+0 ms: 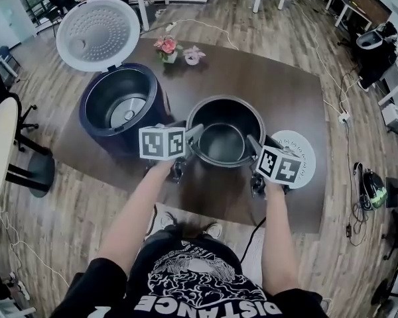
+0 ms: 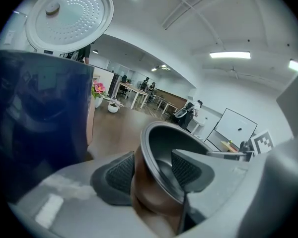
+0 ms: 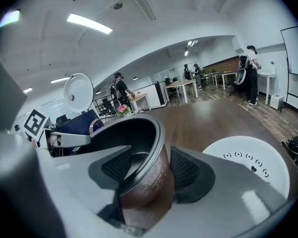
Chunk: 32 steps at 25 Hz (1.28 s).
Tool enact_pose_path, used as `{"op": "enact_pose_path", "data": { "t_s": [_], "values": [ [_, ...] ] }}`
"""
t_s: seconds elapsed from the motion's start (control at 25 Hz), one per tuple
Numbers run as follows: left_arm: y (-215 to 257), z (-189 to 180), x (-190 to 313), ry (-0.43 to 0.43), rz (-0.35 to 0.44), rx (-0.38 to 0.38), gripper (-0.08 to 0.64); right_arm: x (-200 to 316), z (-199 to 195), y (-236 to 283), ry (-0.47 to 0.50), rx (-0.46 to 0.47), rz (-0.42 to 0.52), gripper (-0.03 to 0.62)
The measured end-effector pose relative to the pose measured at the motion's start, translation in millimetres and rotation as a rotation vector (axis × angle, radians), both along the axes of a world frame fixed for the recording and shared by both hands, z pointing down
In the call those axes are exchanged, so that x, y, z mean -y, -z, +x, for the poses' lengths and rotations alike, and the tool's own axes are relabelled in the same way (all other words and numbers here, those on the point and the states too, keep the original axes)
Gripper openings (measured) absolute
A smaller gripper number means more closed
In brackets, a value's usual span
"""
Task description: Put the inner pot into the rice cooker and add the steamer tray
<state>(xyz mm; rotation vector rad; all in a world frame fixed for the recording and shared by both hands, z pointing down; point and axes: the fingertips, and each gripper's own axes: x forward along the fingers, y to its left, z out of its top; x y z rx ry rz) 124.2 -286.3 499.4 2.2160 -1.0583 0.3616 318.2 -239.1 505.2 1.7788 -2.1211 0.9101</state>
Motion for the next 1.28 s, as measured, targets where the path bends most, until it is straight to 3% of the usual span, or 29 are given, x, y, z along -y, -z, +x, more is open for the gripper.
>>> {"op": "enact_pose_path", "data": {
  "t_s": [0.24, 0.68, 0.88, 1.28],
  "values": [
    [-2, 7, -3, -0.028, -0.011, -0.028, 0.201, -1, 1, 0, -0.031, -0.016, -0.003, 0.201],
    [1, 2, -5, -0.006, -0.011, -0.043, 0.144, -1, 0, 3, -0.066, -0.024, 0.011, 0.155],
    [1, -3, -2, 0.059, -0.043, -0.075, 0.12, 1, -1, 2, -0.073, -0.022, 0.004, 0.147],
    [33, -13, 3, 0.1, 0.041, -0.097, 0.107, 9, -6, 32, -0.075, -0.024, 0.09, 0.137]
  ]
}}
